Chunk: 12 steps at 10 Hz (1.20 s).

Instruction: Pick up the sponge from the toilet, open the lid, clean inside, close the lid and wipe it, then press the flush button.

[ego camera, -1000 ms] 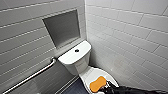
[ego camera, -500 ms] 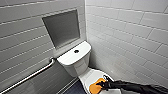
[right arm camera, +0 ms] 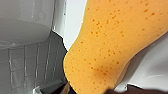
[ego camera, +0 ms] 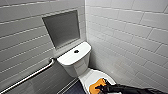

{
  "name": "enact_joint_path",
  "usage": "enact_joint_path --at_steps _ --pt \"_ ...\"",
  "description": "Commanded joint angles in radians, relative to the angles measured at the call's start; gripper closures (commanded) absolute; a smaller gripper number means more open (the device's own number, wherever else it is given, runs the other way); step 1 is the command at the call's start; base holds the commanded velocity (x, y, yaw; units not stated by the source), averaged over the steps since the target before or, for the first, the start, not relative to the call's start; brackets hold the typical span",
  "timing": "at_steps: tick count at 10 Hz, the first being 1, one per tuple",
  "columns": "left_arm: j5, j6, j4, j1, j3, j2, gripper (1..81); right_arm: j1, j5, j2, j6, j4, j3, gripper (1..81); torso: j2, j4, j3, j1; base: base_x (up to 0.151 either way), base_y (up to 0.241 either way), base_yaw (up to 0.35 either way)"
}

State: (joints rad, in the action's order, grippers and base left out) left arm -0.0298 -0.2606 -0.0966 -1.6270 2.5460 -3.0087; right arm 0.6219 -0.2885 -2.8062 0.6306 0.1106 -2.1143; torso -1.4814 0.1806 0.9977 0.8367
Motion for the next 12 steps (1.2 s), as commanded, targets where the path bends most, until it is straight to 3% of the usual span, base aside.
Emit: enact_joint_path --at_steps 1,2,3,5,12 --pt "0.088 -0.005 -0.008 -0.023 -0.007 0.002 1.0 -0.13 -0.035 -0.02 0.058 0.024 0.007 1.0 0.0 0.0 0.0 0.0 0.0 0.0 0.0" --pt "0.088 -0.003 -0.008 -0.023 -0.007 0.0 1.0 -0.136 -0.035 -0.034 0.06 0.026 -0.018 1.0 0.0 0.0 0.0 0.0 0.0 0.0 0.0" --pt "0.088 -0.003 -0.008 -0.023 -0.007 0.0 1.0 -0.144 -0.032 -0.034 0.061 0.024 -0.028 1.0 0.0 0.0 0.053 0.0 0.0 0.0 0.0" --pt "0.088 -0.003 -0.006 -0.024 -0.007 0.002 1.0 -0.173 -0.024 -0.02 0.061 0.026 -0.016 1.0 0.0 0.0 0.024 0.0 0.0 0.0 0.0" --pt "0.087 -0.005 -0.006 -0.023 -0.001 -0.001 1.0 -0.195 -0.018 0.009 0.07 0.024 -0.004 1.0 0.0 0.0 0.041 0.001 0.0 0.0 0.0"
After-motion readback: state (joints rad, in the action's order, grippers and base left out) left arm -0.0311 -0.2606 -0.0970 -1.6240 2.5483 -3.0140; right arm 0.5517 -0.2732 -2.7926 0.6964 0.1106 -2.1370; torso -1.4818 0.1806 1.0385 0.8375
